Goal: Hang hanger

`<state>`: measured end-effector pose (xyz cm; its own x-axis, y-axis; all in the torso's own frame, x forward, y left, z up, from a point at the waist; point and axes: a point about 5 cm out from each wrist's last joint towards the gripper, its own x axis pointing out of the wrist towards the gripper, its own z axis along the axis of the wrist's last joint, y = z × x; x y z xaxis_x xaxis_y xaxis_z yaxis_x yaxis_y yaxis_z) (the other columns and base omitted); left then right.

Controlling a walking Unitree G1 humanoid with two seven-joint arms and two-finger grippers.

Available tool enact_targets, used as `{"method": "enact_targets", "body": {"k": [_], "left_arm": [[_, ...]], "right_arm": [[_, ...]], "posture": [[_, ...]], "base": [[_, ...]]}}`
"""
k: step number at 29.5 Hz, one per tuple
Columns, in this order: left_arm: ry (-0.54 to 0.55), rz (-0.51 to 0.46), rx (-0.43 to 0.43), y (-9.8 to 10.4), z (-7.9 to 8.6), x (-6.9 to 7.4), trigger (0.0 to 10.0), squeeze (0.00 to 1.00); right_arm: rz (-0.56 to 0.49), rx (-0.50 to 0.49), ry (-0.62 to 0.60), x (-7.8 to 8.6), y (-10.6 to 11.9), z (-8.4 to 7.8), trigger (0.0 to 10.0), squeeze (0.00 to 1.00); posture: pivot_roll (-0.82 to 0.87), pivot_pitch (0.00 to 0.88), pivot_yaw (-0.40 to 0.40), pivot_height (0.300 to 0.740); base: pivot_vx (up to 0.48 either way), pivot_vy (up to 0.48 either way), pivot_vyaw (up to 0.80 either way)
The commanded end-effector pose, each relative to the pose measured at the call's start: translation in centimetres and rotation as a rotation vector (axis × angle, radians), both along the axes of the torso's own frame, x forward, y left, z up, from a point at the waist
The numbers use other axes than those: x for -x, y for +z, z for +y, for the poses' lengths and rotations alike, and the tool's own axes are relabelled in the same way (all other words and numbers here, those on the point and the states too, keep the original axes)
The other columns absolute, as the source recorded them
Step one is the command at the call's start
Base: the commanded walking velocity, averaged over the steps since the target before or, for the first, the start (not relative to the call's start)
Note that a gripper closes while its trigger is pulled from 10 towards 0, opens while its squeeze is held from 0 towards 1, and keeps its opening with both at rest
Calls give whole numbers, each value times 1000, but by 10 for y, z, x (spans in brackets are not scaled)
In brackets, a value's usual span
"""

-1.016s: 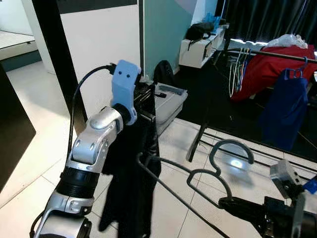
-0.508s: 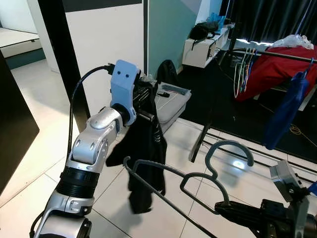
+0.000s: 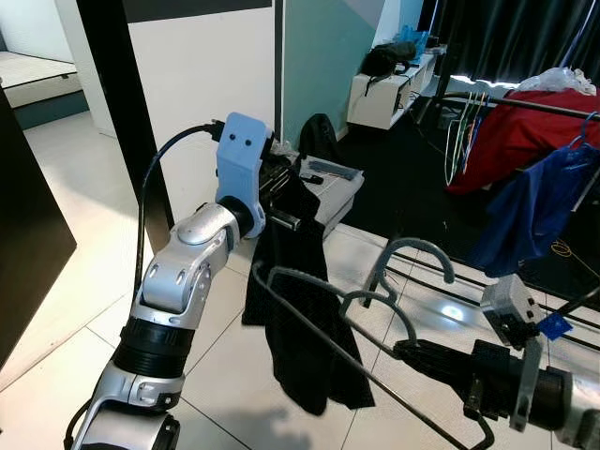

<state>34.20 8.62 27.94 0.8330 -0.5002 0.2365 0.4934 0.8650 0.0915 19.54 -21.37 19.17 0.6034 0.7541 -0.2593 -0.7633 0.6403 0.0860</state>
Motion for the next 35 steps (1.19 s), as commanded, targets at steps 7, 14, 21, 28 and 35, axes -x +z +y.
{"method": "enact_targets", "body": {"k": [7,14,21,28,35], "left_arm": [[-12,-20,8,4,-5,4,10000,0],[22,-13,-25,-2,2,0,10000,0],[28,-10,-27,-3,3,0,10000,0],[26,-9,-33,-4,2,1,10000,0],[35,-6,-38,-5,4,1,10000,0]], "right_arm": [[27,-54,95,14,8,-2,10000,0],[51,-91,162,37,22,-19,10000,0],[78,-36,127,46,24,-32,10000,0],[72,28,59,47,29,-47,10000,0],[58,91,-6,50,40,-66,10000,0]], "posture": [[-94,0,-11,740],[-104,0,-13,740],[-112,0,-10,740],[-116,0,-7,740],[-116,0,-10,740]], "base": [[0,0,0],[0,0,0],[0,0,0],[0,0,0],[0,0,0]]}}
